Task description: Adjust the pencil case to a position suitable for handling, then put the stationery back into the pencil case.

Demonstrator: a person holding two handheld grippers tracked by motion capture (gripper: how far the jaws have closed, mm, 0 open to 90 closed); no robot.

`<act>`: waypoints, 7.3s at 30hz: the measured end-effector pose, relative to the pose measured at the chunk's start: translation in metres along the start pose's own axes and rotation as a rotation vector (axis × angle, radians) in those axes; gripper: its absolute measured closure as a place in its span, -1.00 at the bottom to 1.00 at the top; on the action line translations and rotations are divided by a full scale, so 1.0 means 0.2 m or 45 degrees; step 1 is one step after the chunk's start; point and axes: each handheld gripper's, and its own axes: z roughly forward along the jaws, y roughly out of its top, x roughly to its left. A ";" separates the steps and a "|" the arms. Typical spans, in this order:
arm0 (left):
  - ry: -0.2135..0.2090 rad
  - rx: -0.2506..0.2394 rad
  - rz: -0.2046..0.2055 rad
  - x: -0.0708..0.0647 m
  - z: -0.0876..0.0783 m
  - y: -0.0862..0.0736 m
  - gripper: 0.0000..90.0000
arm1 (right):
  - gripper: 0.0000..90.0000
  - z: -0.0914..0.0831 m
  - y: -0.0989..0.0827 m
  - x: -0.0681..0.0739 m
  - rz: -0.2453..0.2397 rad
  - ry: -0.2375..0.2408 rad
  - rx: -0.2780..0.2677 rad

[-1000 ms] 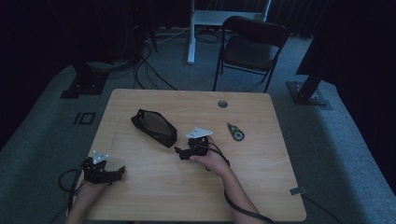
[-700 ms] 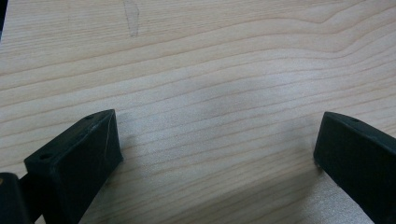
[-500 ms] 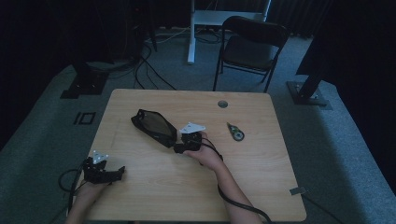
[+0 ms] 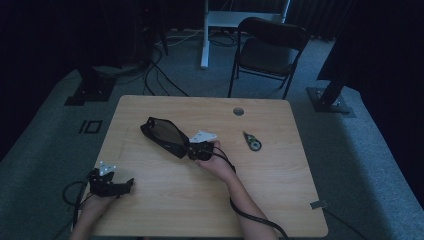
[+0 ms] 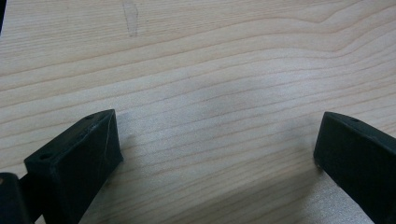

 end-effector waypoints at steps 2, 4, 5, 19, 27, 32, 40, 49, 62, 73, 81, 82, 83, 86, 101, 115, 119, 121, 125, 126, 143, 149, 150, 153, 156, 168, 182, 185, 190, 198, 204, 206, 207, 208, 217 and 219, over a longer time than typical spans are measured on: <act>0.000 0.000 0.000 0.00 0.00 0.00 -0.98 | 0.62 0.00 0.00 0.00 -0.004 0.011 0.005; 0.000 0.000 0.000 0.00 0.00 0.00 -0.98 | 0.62 -0.01 0.00 0.00 -0.011 0.013 0.017; 0.000 0.000 0.000 0.00 0.00 0.00 -0.98 | 0.62 -0.01 0.00 0.00 -0.002 0.008 0.012; 0.000 0.000 0.000 0.00 0.00 0.00 -0.98 | 0.62 -0.07 -0.04 -0.03 0.023 0.003 0.021; 0.000 0.000 0.000 0.00 0.00 0.00 -0.98 | 0.62 -0.13 -0.08 -0.05 0.045 -0.016 0.021; 0.000 0.000 0.000 0.00 0.00 0.00 -0.98 | 0.62 -0.16 -0.09 -0.07 0.059 -0.030 0.021; 0.000 0.000 0.000 0.00 0.00 0.00 -0.98 | 0.62 -0.21 -0.13 -0.09 0.086 -0.053 0.023; 0.000 0.000 0.000 0.00 0.00 0.00 -0.98 | 0.62 -0.29 -0.17 -0.12 0.106 -0.086 0.015; 0.000 0.000 0.000 0.00 0.00 0.00 -0.98 | 0.62 -0.39 -0.25 -0.15 0.143 -0.122 0.015; 0.000 0.000 0.000 0.00 0.00 0.00 -0.98 | 0.62 -0.52 -0.32 -0.17 0.171 -0.175 0.006; 0.001 -0.001 0.000 0.00 0.00 0.00 -0.98 | 0.62 -0.61 -0.39 -0.18 0.204 -0.223 -0.001; 0.001 -0.001 0.000 0.00 0.00 0.00 -0.98 | 0.62 -0.62 -0.40 -0.18 0.207 -0.229 -0.004; 0.001 0.000 0.001 0.00 0.00 0.00 -0.98 | 0.62 -0.63 -0.40 -0.18 0.211 -0.233 -0.005; 0.001 -0.001 0.000 0.00 0.00 0.00 -0.98 | 0.62 -0.66 -0.43 -0.18 0.221 -0.249 -0.007; 0.001 0.001 0.003 0.00 0.00 0.00 -0.98 | 0.62 -0.80 -0.54 -0.17 0.271 -0.311 -0.033; 0.001 0.001 0.003 0.00 0.00 0.00 -0.98 | 0.62 -0.96 -0.65 -0.10 0.308 -0.407 -0.058; 0.001 0.001 0.003 0.00 0.00 0.00 -0.98 | 0.62 -0.99 -0.67 -0.07 0.315 -0.417 -0.060; 0.001 0.001 0.003 0.00 0.00 0.00 -0.98 | 0.62 -1.00 -0.68 -0.05 0.320 -0.415 -0.065; 0.001 0.001 0.003 0.00 0.00 0.00 -0.98 | 0.62 -1.02 -0.69 -0.01 0.323 -0.459 -0.075; 0.001 0.001 0.003 0.00 0.00 0.00 -0.98 | 0.62 -1.02 -0.70 0.00 0.324 -0.465 -0.075; 0.001 0.001 0.003 0.00 0.00 0.00 -0.98 | 0.37 -1.07 -0.69 0.06 0.334 -0.435 -0.100; 0.001 0.001 0.003 0.00 0.00 0.00 -0.98 | 0.11 -1.10 -0.64 0.05 0.341 -0.408 -0.169; 0.001 0.001 0.003 0.00 0.00 0.00 -0.98 | 0.07 -1.10 -0.63 0.05 0.359 -0.398 -0.179; 0.001 0.001 0.003 0.00 0.00 0.00 -0.98 | -0.04 -1.11 -0.61 0.02 0.342 -0.408 -0.187; 0.001 0.001 0.003 0.00 0.00 0.00 -0.98 | -0.16 -1.13 -0.57 -0.01 0.330 -0.418 -0.212; 0.001 0.001 0.003 0.00 0.00 0.00 -0.98 | -0.56 -1.18 -0.46 -0.16 0.324 -0.428 -0.303; 0.000 0.000 0.000 0.00 0.00 0.00 -0.98 | -0.62 -1.10 -0.40 -0.41 0.329 -0.489 -0.281; 0.000 0.000 0.000 0.00 0.00 0.00 -0.98 | -0.62 -1.06 -0.40 -0.45 0.332 -0.494 -0.249; 0.000 0.000 0.000 0.00 0.00 0.00 -0.98 | -0.62 -1.00 -0.40 -0.51 0.323 -0.498 -0.196; 0.000 0.000 0.000 0.00 0.00 0.00 -0.98 | -0.62 -0.88 -0.39 -0.63 0.318 -0.504 -0.109; 0.000 0.000 0.000 0.00 0.00 0.00 -0.98 | -0.59 -0.78 -0.39 -0.71 0.316 -0.492 -0.037; 0.000 0.001 0.002 0.00 0.00 0.00 -0.98 | -0.57 -0.75 -0.39 -0.73 0.309 -0.488 -0.008; -0.001 0.001 0.001 0.00 0.00 0.00 -0.99 | -0.57 -0.73 -0.39 -0.74 0.308 -0.484 0.003; -0.001 0.000 0.001 0.00 0.00 0.00 -0.98 | -0.57 -0.71 -0.38 -0.74 0.319 -0.472 0.022; 0.000 0.000 0.001 0.00 0.00 0.00 -0.98 | -0.64 -0.58 -0.38 -0.80 0.308 -0.475 0.110; -0.001 0.000 0.001 0.00 0.00 0.00 -0.98 | -0.64 -0.56 -0.38 -0.83 0.323 -0.464 0.122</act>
